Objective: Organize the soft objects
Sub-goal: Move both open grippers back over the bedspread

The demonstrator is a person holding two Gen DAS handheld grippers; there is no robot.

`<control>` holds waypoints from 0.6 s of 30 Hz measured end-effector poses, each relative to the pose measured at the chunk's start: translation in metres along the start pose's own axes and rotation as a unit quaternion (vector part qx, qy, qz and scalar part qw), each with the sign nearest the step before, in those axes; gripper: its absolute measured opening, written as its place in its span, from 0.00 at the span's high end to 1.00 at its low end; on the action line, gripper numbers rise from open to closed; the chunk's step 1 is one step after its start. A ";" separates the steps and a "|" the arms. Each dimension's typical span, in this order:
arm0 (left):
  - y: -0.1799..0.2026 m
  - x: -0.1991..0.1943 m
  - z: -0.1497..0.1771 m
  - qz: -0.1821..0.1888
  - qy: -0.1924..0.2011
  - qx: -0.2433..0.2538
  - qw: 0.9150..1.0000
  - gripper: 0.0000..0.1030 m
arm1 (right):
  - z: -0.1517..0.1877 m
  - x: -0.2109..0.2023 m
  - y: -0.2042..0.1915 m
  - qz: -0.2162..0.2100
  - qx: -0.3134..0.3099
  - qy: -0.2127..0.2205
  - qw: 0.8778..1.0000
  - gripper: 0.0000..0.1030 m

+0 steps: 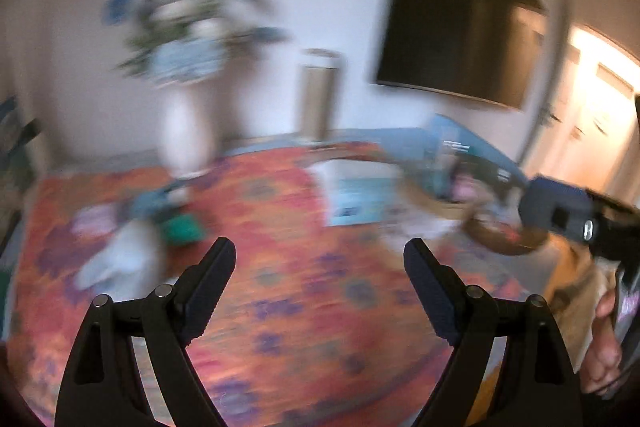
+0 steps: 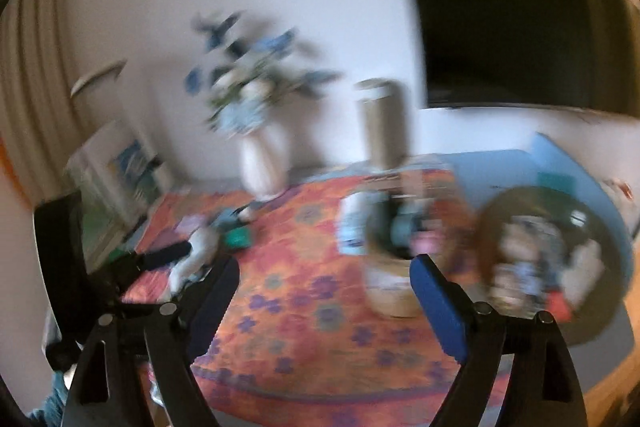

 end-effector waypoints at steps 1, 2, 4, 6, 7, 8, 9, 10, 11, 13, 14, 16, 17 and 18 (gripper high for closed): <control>-0.024 -0.004 0.008 -0.017 -0.003 -0.018 1.000 0.17 | 0.004 0.012 -0.012 -0.004 -0.008 -0.010 1.000 0.16; -0.041 -0.006 0.012 -0.030 -0.004 -0.029 0.999 0.17 | 0.009 0.024 -0.022 -0.008 -0.013 -0.021 1.000 0.16; -0.072 -0.009 0.023 -0.059 -0.007 -0.040 0.997 0.17 | 0.017 0.054 -0.040 -0.010 -0.020 -0.040 0.999 0.16; -0.101 -0.005 0.035 -0.101 -0.015 -0.039 0.994 0.17 | 0.029 0.088 -0.050 0.003 -0.026 -0.063 0.998 0.16; -0.112 -0.004 0.041 -0.120 -0.019 -0.038 0.992 0.17 | 0.033 0.103 -0.050 0.010 -0.027 -0.073 0.997 0.16; -0.125 -0.002 0.047 -0.135 -0.024 -0.038 0.990 0.17 | 0.038 0.120 -0.050 0.014 -0.028 -0.085 0.996 0.16; -0.136 0.003 0.053 -0.144 -0.026 -0.040 0.988 0.17 | 0.044 0.141 -0.051 0.018 -0.026 -0.100 0.994 0.16; -0.148 0.008 0.059 -0.151 -0.025 -0.046 0.987 0.17 | 0.048 0.154 -0.050 0.023 -0.026 -0.108 0.993 0.16; -0.157 0.012 0.064 -0.154 -0.022 -0.053 0.986 0.17 | 0.053 0.171 -0.050 0.030 -0.027 -0.118 0.992 0.16; -0.173 0.019 0.074 -0.156 -0.017 -0.072 0.985 0.17 | 0.061 0.198 -0.046 0.039 -0.027 -0.131 0.990 0.16; -0.180 0.024 0.080 -0.153 -0.014 -0.085 0.984 0.17 | 0.063 0.209 -0.044 0.044 -0.027 -0.135 0.989 0.16; -0.189 0.031 0.089 -0.150 -0.013 -0.097 0.984 0.17 | 0.069 0.227 -0.039 0.053 -0.027 -0.142 0.988 0.16; -0.192 0.033 0.092 -0.147 -0.016 -0.106 0.983 0.17 | 0.072 0.235 -0.038 0.059 -0.026 -0.148 0.987 0.16; -0.195 0.034 0.093 -0.135 -0.016 -0.117 0.984 0.17 | 0.075 0.243 -0.036 0.061 -0.023 -0.153 0.986 0.16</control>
Point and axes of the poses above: each gripper's, at about its wrist camera, not at the fingertips, and x roughly the way its jaws point, y to its right, z to its underside, the point moved 8 cm from there along x, roughly the way its jaws point, and after that the axes turned 10 degrees about x, right-handed, at the moved point
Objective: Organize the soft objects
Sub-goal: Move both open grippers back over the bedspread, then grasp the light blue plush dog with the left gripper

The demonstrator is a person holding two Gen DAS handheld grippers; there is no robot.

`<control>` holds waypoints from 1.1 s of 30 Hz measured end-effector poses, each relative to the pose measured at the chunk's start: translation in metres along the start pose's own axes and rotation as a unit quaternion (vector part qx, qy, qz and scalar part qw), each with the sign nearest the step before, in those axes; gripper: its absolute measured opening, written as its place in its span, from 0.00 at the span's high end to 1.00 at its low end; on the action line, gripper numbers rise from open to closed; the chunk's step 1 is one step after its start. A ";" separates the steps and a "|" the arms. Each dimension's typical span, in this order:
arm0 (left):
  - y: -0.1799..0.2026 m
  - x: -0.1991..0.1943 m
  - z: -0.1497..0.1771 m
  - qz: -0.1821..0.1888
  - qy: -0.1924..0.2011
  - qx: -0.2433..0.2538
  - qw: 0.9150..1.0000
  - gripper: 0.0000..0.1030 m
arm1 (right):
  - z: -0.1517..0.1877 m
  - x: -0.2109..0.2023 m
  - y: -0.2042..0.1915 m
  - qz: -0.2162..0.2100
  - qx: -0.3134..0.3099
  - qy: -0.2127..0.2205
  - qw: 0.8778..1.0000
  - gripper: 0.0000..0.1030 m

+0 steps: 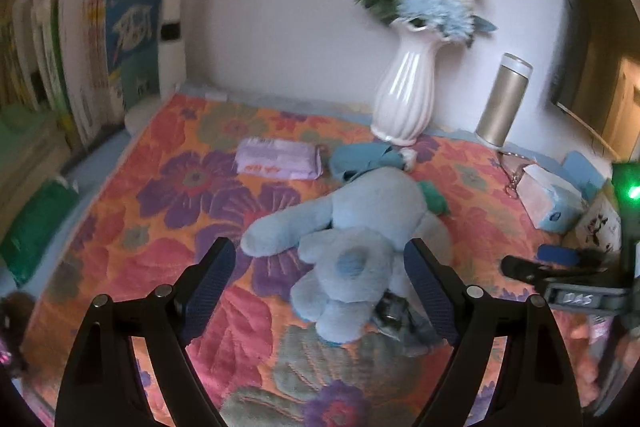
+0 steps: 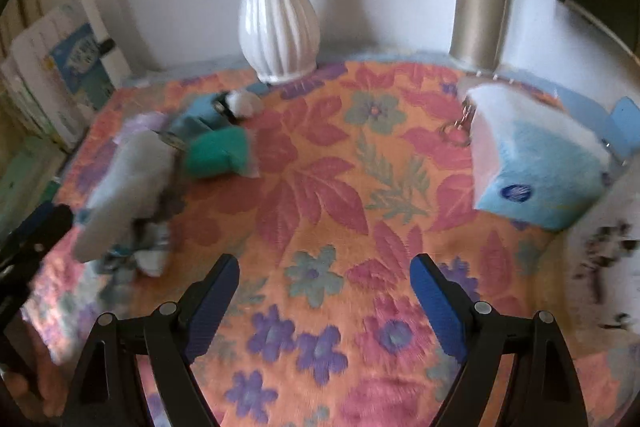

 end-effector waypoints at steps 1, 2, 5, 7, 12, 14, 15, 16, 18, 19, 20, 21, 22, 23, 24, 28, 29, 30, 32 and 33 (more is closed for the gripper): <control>-0.001 -0.001 -0.001 0.012 0.009 -0.007 1.000 0.17 | 0.000 0.005 0.001 -0.001 0.002 -0.003 1.000 0.16; -0.001 -0.001 -0.001 0.012 0.011 -0.010 1.000 0.17 | -0.001 0.008 0.002 -0.001 0.004 -0.005 1.000 0.16; 0.002 0.005 0.001 0.017 -0.002 -0.005 1.000 0.17 | -0.006 0.013 0.003 0.003 0.002 -0.001 1.000 0.15; 0.006 0.008 0.003 0.017 -0.012 0.005 1.000 0.17 | -0.005 0.016 0.002 0.008 0.001 -0.009 1.000 0.05; 0.006 0.006 0.004 0.018 -0.007 0.007 1.000 0.17 | -0.002 0.021 -0.006 0.051 -0.032 -0.015 0.998 0.00; 0.003 0.007 0.005 0.019 -0.010 0.000 1.000 0.17 | 0.000 0.020 -0.006 0.058 -0.029 -0.010 0.998 0.00; 0.002 0.007 0.005 0.020 -0.010 -0.003 1.000 0.17 | 0.001 0.019 -0.004 0.055 -0.019 -0.009 0.998 0.00; 0.000 0.008 0.005 0.021 -0.011 -0.009 1.000 0.17 | 0.001 0.018 -0.003 0.054 -0.010 0.002 0.999 0.00; -0.002 0.008 0.005 0.022 -0.013 -0.016 1.000 0.17 | 0.004 0.016 -0.004 0.059 -0.011 0.017 0.998 0.00; -0.004 0.008 0.006 0.023 -0.013 -0.020 0.999 0.17 | 0.004 0.017 -0.003 0.058 -0.011 0.014 0.998 0.00; -0.005 0.008 0.006 0.023 -0.013 -0.022 0.999 0.17 | 0.003 0.017 -0.002 0.053 -0.007 0.014 0.998 0.00; -0.006 0.008 0.006 0.024 -0.013 -0.025 0.999 0.17 | 0.003 0.017 -0.002 0.053 -0.006 0.014 0.999 0.00; -0.006 0.008 0.006 0.023 -0.013 -0.027 0.999 0.17 | 0.003 0.017 -0.003 0.055 -0.008 0.014 0.998 0.00; -0.007 0.008 0.006 0.023 -0.014 -0.028 0.999 0.17 | 0.003 0.017 -0.003 0.055 -0.008 0.014 0.998 0.00; -0.007 0.009 0.006 0.022 -0.015 -0.029 0.999 0.17 | 0.003 0.017 -0.003 0.054 -0.007 0.014 0.998 0.00; -0.009 0.010 0.008 0.017 -0.018 -0.031 0.999 0.17 | 0.003 0.016 -0.003 0.054 -0.007 0.014 0.998 0.00; -0.009 0.010 0.008 0.017 -0.019 -0.031 0.999 0.17 | 0.003 0.017 -0.003 0.054 -0.008 0.014 0.998 0.00; -0.009 0.010 0.008 0.017 -0.020 -0.031 0.999 0.17 | 0.003 0.017 -0.003 0.054 -0.007 0.014 0.998 0.00; -0.010 0.011 0.009 0.015 -0.022 -0.031 0.999 0.17 | 0.003 0.017 -0.004 0.054 -0.008 0.014 0.998 0.00; -0.009 0.012 0.009 0.014 -0.023 -0.030 0.999 0.17 | 0.003 0.017 -0.003 0.054 -0.008 0.014 0.998 0.00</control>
Point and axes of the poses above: each gripper's, at about its wrist camera, not at the fingertips, and x roughly the way its jaws point, y to its right, z to its underside, the point moved 8 cm from there along x, roughly the way its jaws point, and after that the axes turned 10 degrees about x, right-handed, at the moved point
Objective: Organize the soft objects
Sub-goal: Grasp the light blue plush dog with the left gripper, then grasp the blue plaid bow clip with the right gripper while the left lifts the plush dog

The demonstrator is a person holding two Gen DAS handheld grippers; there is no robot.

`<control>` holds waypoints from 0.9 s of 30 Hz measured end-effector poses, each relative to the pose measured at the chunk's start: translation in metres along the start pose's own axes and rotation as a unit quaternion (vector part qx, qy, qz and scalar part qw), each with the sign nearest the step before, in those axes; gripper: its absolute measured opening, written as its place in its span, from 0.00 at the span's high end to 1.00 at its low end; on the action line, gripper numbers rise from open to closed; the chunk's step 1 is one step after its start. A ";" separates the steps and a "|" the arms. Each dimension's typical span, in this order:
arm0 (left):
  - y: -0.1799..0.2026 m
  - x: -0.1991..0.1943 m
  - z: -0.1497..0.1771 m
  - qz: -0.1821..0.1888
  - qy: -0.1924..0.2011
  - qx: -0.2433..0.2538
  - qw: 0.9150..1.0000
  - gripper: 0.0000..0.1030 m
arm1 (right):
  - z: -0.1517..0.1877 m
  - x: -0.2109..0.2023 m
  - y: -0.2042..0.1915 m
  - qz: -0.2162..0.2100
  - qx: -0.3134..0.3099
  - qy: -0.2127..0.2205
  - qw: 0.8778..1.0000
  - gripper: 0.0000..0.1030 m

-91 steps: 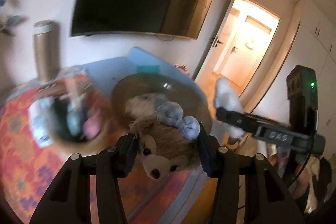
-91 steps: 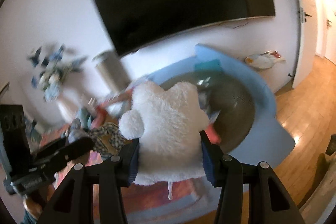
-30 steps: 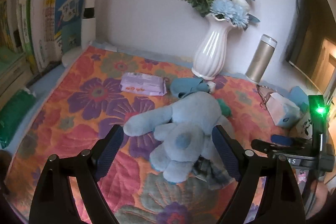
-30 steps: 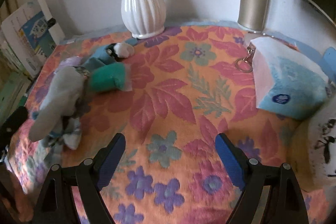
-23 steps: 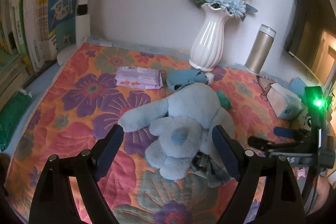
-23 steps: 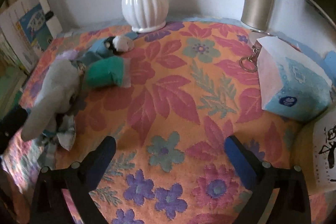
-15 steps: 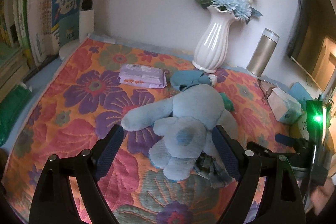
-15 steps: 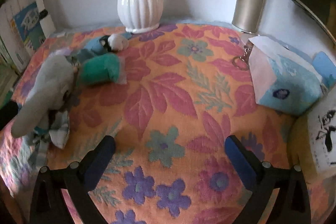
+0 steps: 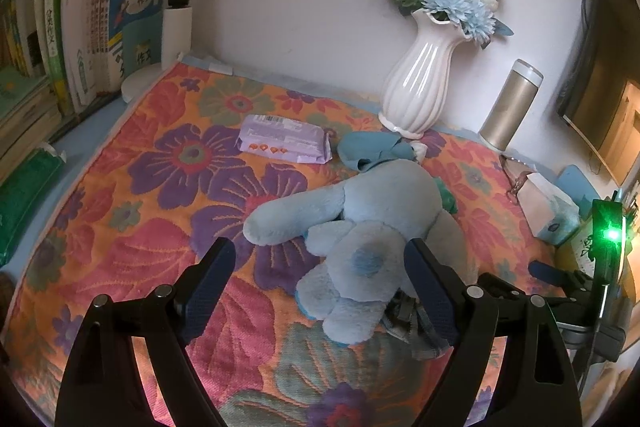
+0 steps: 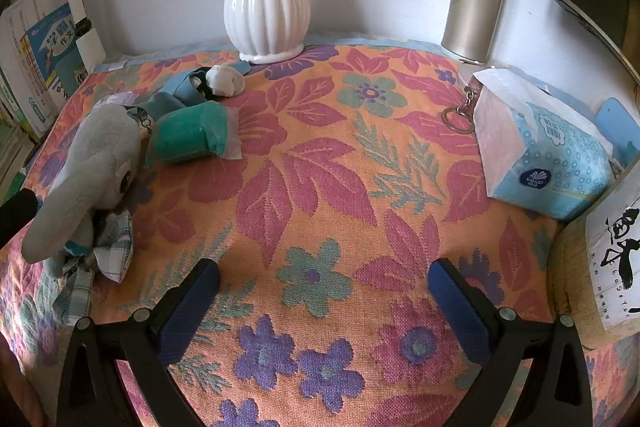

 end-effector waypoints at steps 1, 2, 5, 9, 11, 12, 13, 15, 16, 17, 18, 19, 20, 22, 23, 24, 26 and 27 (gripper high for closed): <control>0.000 0.000 0.000 0.000 -0.001 0.001 1.000 0.17 | 0.000 0.000 0.000 0.000 0.000 0.000 1.000 0.00; 0.001 0.000 0.000 0.000 -0.001 0.002 1.000 0.17 | 0.000 0.000 0.000 0.000 0.000 0.000 1.000 0.00; 0.001 0.001 0.000 0.000 -0.001 0.004 1.000 0.17 | 0.000 0.000 0.000 0.000 0.000 0.000 1.000 0.00; 0.001 0.002 0.001 0.003 -0.003 0.004 1.000 0.17 | 0.000 0.000 0.000 0.000 0.000 0.000 1.000 0.00; 0.000 0.003 0.001 0.008 -0.007 0.002 1.000 0.17 | 0.000 0.000 0.000 0.000 0.000 0.000 1.000 0.00; 0.000 0.003 0.001 0.010 -0.009 0.002 1.000 0.17 | 0.000 0.000 0.000 0.000 0.000 0.000 1.000 0.00; 0.001 0.002 0.002 0.017 -0.012 0.002 1.000 0.17 | 0.000 0.000 0.000 0.000 0.000 0.000 1.000 0.00; 0.007 -0.002 0.002 0.041 -0.018 0.007 0.999 0.17 | 0.000 0.000 0.000 0.000 0.000 0.000 1.000 0.00; 0.012 -0.005 0.003 0.059 -0.026 0.017 0.998 0.17 | 0.000 0.000 0.000 0.000 0.000 0.000 1.000 0.00; 0.018 -0.007 0.004 0.068 -0.034 0.028 0.997 0.17 | 0.000 0.000 0.000 0.000 0.000 0.000 1.000 0.00; 0.023 -0.007 0.004 0.072 -0.041 0.040 0.996 0.17 | 0.000 0.000 0.000 0.000 0.000 0.000 1.000 0.00; 0.028 -0.006 0.003 0.075 -0.053 0.057 0.994 0.17 | 0.000 0.000 0.000 0.000 0.000 0.000 1.000 0.00; 0.031 -0.005 0.002 0.074 -0.060 0.065 0.993 0.17 | 0.000 0.000 0.000 0.000 0.000 0.000 1.000 0.00; 0.034 0.004 0.001 0.082 -0.081 0.082 0.990 0.17 | 0.000 -0.001 0.000 0.000 0.000 0.000 1.000 0.00; 0.034 0.010 0.002 0.091 -0.093 0.087 0.988 0.17 | 0.000 -0.001 0.000 0.000 0.000 0.000 1.000 0.00; 0.032 0.016 0.002 0.100 -0.104 0.087 0.986 0.17 | 0.000 -0.001 0.000 0.000 0.000 0.000 1.000 0.00; 0.028 0.027 0.001 0.121 -0.117 0.073 0.983 0.17 | 0.000 -0.001 0.000 0.001 -0.001 0.000 1.000 0.00; 0.027 0.032 0.000 0.137 -0.121 0.062 0.981 0.17 | 0.000 -0.001 -0.001 0.000 -0.001 0.000 1.000 0.00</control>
Point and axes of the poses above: each gripper's, at about its wrist camera, not at the fingertips, and x roughly the way its jaws point, y to its right, z to its underside, the point moved 8 cm from there along x, roughly the way its jaws point, and after that the axes turned 10 degrees about x, right-handed, at the moved point
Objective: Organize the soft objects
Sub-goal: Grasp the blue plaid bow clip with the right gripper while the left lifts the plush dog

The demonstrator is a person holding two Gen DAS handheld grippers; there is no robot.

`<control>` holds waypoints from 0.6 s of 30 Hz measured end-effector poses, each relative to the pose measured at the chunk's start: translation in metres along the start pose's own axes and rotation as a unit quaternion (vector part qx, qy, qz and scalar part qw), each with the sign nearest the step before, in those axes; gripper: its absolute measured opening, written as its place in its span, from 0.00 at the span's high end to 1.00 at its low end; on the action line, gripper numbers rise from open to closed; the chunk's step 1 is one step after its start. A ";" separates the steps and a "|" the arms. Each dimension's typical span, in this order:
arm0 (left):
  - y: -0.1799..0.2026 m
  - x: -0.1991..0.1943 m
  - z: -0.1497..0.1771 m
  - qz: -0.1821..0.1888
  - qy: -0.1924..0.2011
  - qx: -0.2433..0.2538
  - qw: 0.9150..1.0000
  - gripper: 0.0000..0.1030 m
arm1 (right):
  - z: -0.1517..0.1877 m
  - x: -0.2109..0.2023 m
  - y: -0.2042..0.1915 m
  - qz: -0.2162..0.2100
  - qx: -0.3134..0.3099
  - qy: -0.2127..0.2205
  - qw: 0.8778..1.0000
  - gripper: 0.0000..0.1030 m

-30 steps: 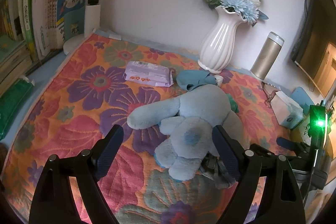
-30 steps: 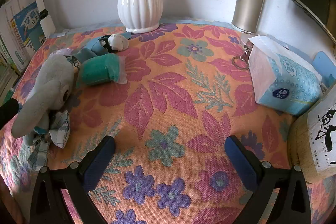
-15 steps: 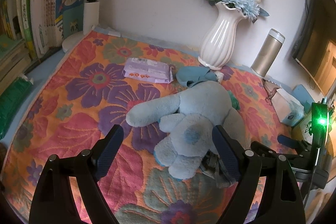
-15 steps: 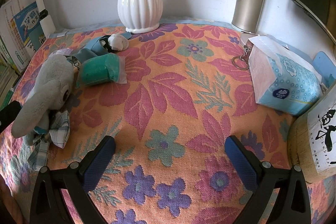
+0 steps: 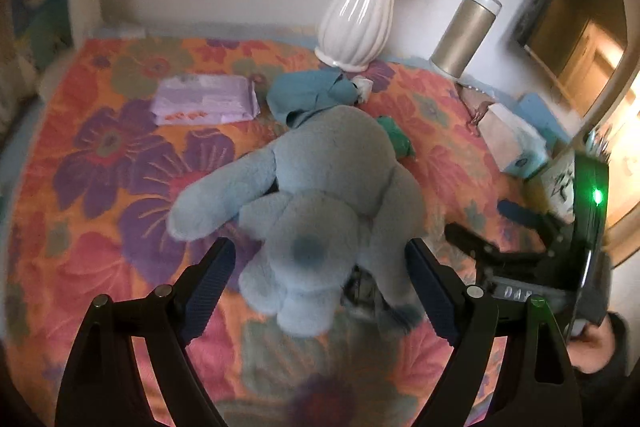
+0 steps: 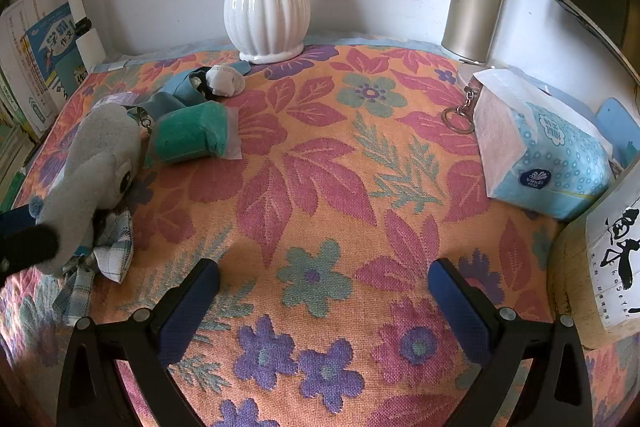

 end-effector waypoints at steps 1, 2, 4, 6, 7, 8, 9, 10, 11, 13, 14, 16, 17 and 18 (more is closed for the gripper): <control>-0.002 0.005 -0.001 0.023 -0.005 -0.013 1.000 0.17 | 0.000 0.000 0.000 0.000 0.000 0.000 1.000 0.00; -0.003 0.009 -0.001 0.044 -0.011 -0.022 0.999 0.17 | 0.000 0.000 0.000 -0.001 0.001 -0.001 1.000 0.00; 0.000 0.013 -0.001 0.058 -0.011 -0.018 0.998 0.18 | 0.001 0.000 0.000 -0.005 0.002 -0.007 1.000 0.00; 0.005 0.013 0.001 0.050 -0.009 -0.005 0.999 0.18 | 0.004 -0.002 0.000 -0.011 -0.009 -0.029 0.999 0.00; 0.007 0.013 0.002 0.050 -0.007 -0.003 0.999 0.18 | 0.006 -0.003 -0.001 -0.016 -0.021 -0.044 0.999 0.00; 0.008 0.014 0.002 0.050 -0.005 -0.002 0.999 0.19 | 0.008 -0.004 -0.002 -0.025 -0.037 -0.058 0.997 0.00; 0.008 0.013 0.002 0.048 0.000 -0.003 0.999 0.24 | 0.009 -0.005 0.000 -0.030 -0.032 -0.057 0.997 0.00; 0.007 0.012 0.002 0.049 0.006 -0.007 0.999 0.35 | 0.011 -0.007 0.000 -0.030 -0.033 -0.051 0.998 0.00; 0.006 0.012 0.001 0.056 0.009 -0.011 0.998 0.40 | 0.013 -0.009 0.000 -0.026 -0.035 -0.050 0.998 0.00; 0.003 0.006 -0.001 0.073 0.023 -0.026 0.997 0.55 | 0.016 -0.012 -0.003 -0.024 -0.038 -0.061 0.997 0.00; 0.000 -0.002 -0.002 0.083 0.037 -0.038 0.995 0.59 | 0.016 -0.014 -0.006 -0.031 -0.043 -0.066 0.996 0.00; -0.010 -0.015 -0.001 0.103 0.058 -0.071 0.990 0.67 | 0.013 -0.023 -0.018 -0.058 -0.055 -0.056 0.995 0.00; -0.014 -0.019 0.000 0.106 0.062 -0.081 0.989 0.67 | 0.011 -0.029 -0.028 -0.071 -0.065 -0.048 0.994 0.00; -0.019 -0.022 0.002 0.106 0.065 -0.088 0.988 0.67 | 0.009 -0.032 -0.035 -0.079 -0.072 -0.045 0.993 0.00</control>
Point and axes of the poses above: each gripper's, at about its wrist camera, not at the fingertips, and x roughly the way its jaws point, y to its right, z to its underside, the point moved 8 cm from there along x, roughly the way its jaws point, and after that the axes turned 10 degrees about x, right-handed, at the moved point
